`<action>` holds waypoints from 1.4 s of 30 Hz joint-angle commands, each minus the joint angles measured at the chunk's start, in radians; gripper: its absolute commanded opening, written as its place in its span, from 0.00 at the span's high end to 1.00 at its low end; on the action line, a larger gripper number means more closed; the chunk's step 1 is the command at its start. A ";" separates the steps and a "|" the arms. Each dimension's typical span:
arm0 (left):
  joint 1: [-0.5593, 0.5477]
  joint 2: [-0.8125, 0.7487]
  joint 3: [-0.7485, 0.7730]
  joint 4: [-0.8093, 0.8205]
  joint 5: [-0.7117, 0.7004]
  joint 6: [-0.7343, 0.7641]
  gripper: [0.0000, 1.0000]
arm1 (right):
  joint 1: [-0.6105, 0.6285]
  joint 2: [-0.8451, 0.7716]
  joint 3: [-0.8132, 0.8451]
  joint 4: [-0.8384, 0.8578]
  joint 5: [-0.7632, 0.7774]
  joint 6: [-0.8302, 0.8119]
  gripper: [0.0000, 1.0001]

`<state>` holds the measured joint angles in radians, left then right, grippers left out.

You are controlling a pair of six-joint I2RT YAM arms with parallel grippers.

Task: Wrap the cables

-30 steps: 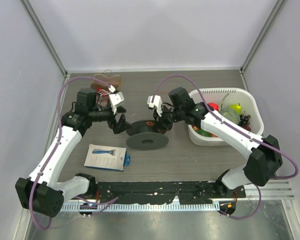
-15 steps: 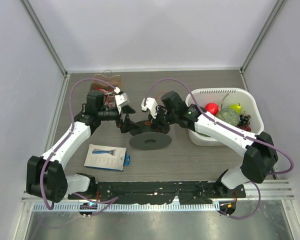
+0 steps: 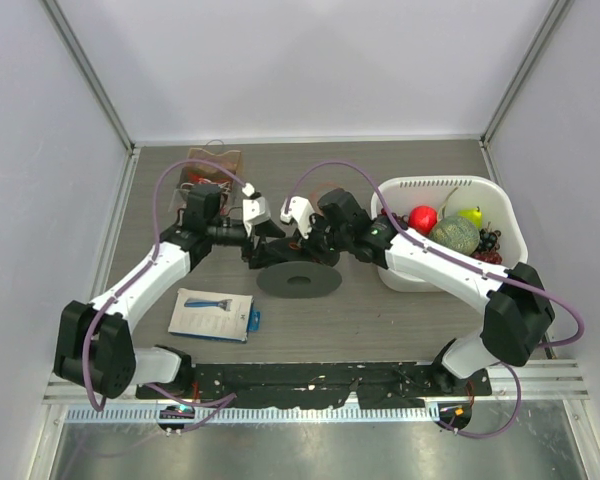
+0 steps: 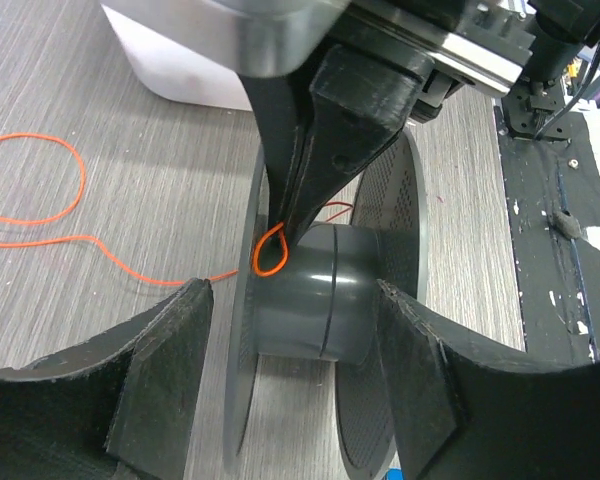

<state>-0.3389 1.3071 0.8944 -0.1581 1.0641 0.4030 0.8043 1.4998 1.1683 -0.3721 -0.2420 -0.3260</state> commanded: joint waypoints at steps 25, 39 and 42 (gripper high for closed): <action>-0.071 0.035 -0.083 0.270 -0.050 -0.139 0.60 | 0.026 0.014 -0.010 0.087 0.033 0.065 0.99; -0.069 0.041 -0.092 0.252 -0.058 -0.107 0.96 | 0.027 0.016 -0.013 0.093 0.052 0.081 0.99; -0.068 0.038 -0.084 0.235 -0.072 -0.102 1.00 | 0.027 0.014 -0.012 0.091 0.073 0.079 0.96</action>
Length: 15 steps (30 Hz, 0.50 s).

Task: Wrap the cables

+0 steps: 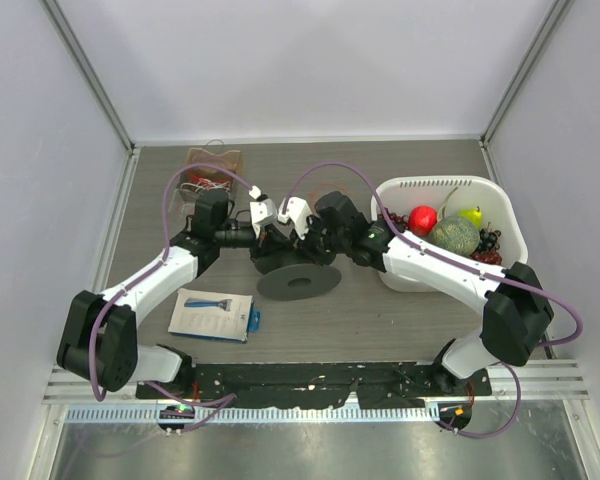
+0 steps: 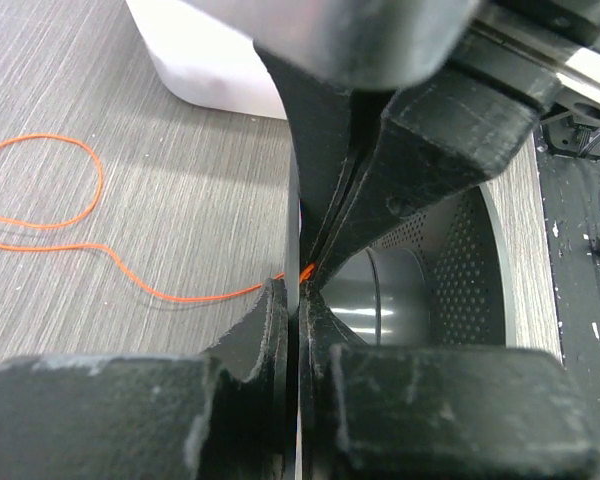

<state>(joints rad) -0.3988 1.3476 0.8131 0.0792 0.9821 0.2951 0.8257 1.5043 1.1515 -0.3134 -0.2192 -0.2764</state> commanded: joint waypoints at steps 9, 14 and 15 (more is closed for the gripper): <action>-0.008 -0.010 0.046 -0.128 0.017 0.070 1.00 | -0.017 -0.035 0.056 -0.042 0.049 0.000 0.60; -0.009 -0.011 0.070 -0.174 0.017 0.102 1.00 | -0.020 -0.091 0.060 -0.072 0.029 -0.023 0.55; -0.008 -0.013 0.073 -0.177 0.017 0.101 1.00 | -0.020 -0.102 0.059 -0.073 0.027 -0.024 0.55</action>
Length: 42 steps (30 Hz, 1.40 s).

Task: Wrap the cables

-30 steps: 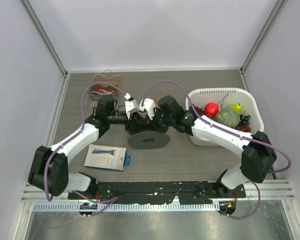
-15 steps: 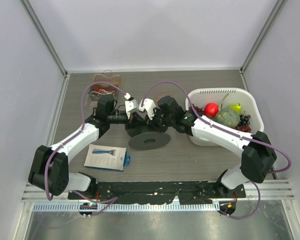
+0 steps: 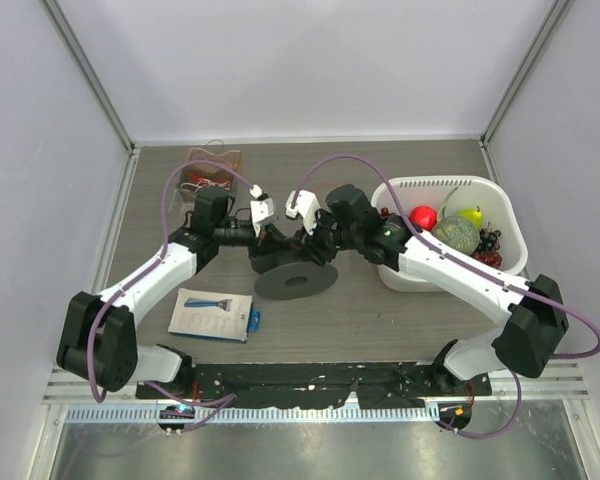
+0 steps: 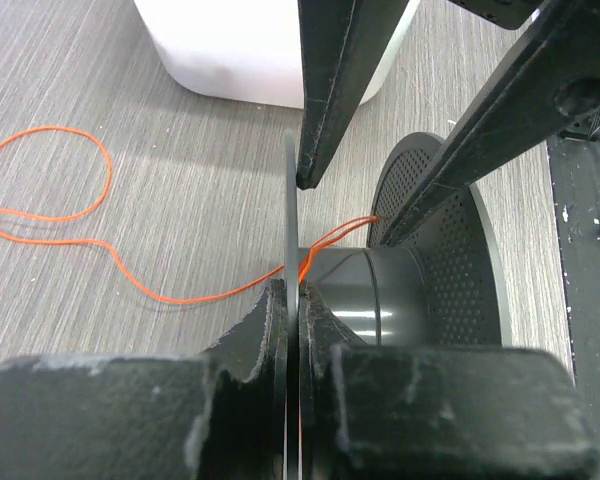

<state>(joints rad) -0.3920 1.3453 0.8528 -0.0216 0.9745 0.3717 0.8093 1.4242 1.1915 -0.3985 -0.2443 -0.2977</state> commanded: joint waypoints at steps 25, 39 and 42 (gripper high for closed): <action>-0.015 -0.164 0.132 -0.129 0.065 0.095 1.00 | -0.058 -0.212 -0.115 0.199 -0.237 -0.086 0.28; -0.051 -0.232 0.196 -0.164 0.092 0.107 1.00 | -0.058 -0.200 -0.087 0.244 -0.285 -0.093 0.43; -0.051 -0.230 0.204 -0.166 0.092 0.102 1.00 | -0.058 -0.196 -0.089 0.244 -0.282 -0.100 0.53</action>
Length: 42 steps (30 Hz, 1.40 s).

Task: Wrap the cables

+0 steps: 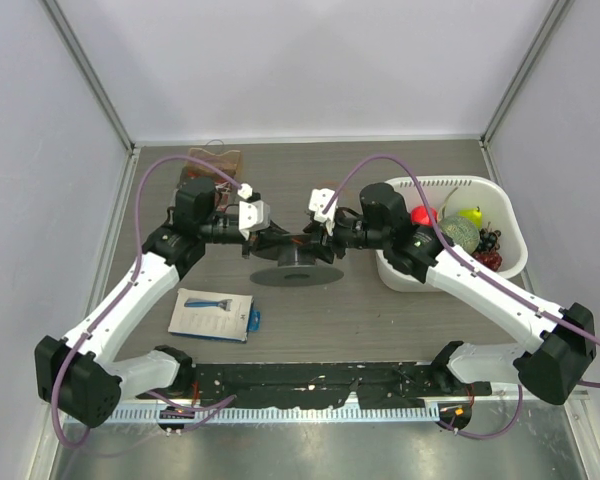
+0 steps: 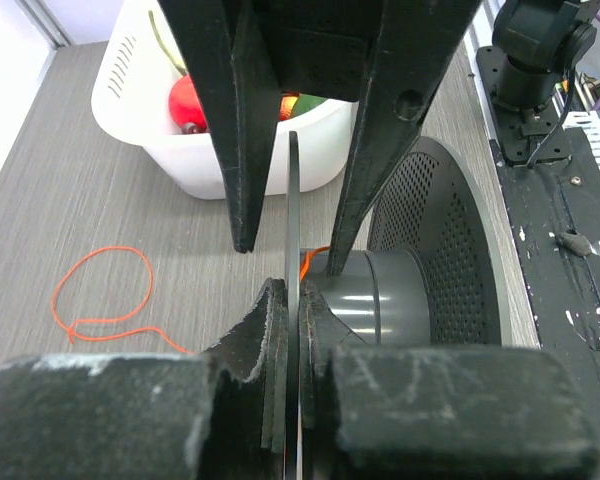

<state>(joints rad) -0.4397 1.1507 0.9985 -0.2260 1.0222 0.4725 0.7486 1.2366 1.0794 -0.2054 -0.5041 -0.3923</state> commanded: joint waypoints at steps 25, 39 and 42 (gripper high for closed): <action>-0.007 -0.042 0.025 0.030 0.021 0.014 0.69 | 0.003 -0.012 0.010 0.100 -0.013 -0.002 0.99; -0.045 -0.006 0.037 -0.068 -0.010 0.114 0.63 | 0.001 -0.022 0.008 0.104 -0.070 -0.022 0.99; -0.054 0.003 0.042 -0.075 -0.011 0.121 0.69 | 0.003 -0.020 0.010 0.101 -0.074 -0.022 0.99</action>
<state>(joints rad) -0.4793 1.1442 1.0077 -0.2779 1.0115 0.5591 0.7513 1.2373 1.0630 -0.2039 -0.5465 -0.4152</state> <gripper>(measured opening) 0.351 0.072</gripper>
